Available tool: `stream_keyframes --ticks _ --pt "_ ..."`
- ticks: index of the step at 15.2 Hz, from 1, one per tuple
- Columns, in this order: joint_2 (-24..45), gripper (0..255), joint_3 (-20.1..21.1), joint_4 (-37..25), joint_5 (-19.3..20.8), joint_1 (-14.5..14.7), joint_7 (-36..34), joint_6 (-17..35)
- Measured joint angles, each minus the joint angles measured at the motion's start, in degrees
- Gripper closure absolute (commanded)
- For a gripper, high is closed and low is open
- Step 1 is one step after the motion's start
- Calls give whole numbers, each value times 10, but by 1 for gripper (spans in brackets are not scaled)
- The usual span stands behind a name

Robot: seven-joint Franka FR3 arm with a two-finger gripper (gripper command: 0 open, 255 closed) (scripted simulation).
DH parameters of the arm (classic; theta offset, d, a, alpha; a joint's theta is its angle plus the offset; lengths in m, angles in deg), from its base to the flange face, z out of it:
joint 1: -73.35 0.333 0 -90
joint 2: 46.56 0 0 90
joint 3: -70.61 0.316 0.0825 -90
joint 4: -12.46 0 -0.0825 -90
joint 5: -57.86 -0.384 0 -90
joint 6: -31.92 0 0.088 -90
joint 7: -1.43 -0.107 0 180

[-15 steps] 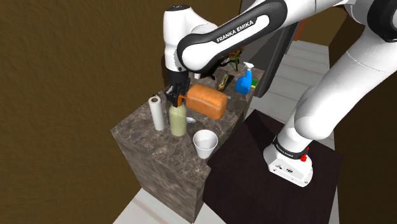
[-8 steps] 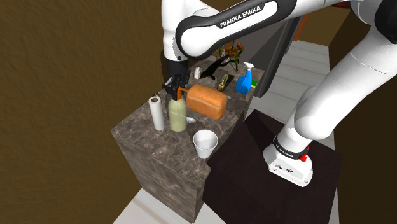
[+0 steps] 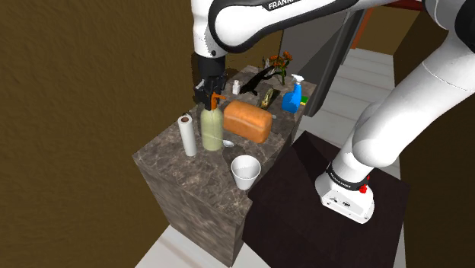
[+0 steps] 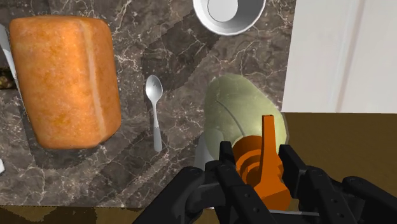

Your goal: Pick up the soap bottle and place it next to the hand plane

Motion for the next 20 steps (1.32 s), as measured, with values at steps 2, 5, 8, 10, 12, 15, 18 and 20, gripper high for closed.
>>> stream_keyframes --ticks 2,5,8,10,12,15,18,20 --pt "-3 255 -1 -12 0 0 0 -15" --pt "-8 255 -2 -30 -1 0 0 -38" --pt "-9 255 -4 -53 -1 -1 0 -61" --pt "-10 255 -5 -66 -1 -1 0 -76" --pt "-10 255 -5 -82 0 -2 0 -92" --pt "-10 255 -6 -105 1 -3 -1 -115" --pt "-9 255 -7 -131 2 -3 -1 -140" --pt "-6 255 -7 -147 3 -4 -2 -154"
